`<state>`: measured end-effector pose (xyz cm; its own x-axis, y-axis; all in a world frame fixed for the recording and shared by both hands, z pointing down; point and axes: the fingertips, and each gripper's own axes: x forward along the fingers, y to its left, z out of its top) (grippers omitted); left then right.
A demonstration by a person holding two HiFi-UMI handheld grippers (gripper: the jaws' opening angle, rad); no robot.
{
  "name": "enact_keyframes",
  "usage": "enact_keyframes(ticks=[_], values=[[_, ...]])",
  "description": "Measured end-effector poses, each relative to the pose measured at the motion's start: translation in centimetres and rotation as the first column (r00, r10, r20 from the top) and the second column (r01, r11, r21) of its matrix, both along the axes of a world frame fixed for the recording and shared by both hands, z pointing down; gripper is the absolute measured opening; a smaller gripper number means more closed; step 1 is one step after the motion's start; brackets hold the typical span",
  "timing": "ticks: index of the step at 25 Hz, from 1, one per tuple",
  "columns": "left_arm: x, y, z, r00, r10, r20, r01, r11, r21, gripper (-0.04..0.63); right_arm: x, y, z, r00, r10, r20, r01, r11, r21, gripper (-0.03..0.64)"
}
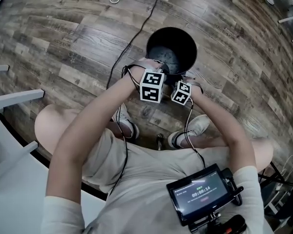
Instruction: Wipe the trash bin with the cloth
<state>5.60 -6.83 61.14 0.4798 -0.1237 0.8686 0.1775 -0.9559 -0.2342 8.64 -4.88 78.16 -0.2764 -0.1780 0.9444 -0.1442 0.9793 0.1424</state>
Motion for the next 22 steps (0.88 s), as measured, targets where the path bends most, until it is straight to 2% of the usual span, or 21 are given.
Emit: enact_keyframes(ticks=[5, 10, 14, 16, 18, 22], values=[[0.1, -0.1, -0.1, 1.0, -0.005, -0.001, 0.005, 1.0, -0.001, 0.055, 0.5, -0.4, 3.5, 0.998, -0.018, -0.067, 0.021, 0.999, 0.037, 0.064], [0.3, -0.1, 0.1, 0.999, -0.034, 0.005, 0.034, 0.999, -0.004, 0.055, 0.5, -0.4, 3.5, 0.997, 0.049, -0.06, -0.047, 0.998, 0.035, 0.064], [1.0, -0.1, -0.1, 0.997, -0.071, -0.024, 0.071, 0.997, -0.006, 0.057, 0.7, 0.3, 0.7, 0.998, 0.016, -0.064, -0.015, 1.0, 0.014, 0.064], [0.9, 0.4, -0.2, 0.998, -0.058, -0.032, 0.058, 0.998, -0.026, 0.068, 0.6, 1.2, -1.3, 0.999, 0.001, -0.05, -0.001, 1.0, 0.001, 0.064], [0.4, 0.7, -0.3, 1.0, -0.023, -0.013, 0.023, 1.0, -0.019, 0.123, 0.3, 2.2, -3.5, 1.0, -0.003, -0.026, 0.002, 1.0, -0.008, 0.064], [-0.5, -0.1, -0.8, 0.999, 0.018, 0.03, -0.018, 1.0, 0.002, 0.159, 0.4, 3.4, -8.2, 1.0, -0.009, 0.025, 0.01, 1.0, -0.012, 0.064]])
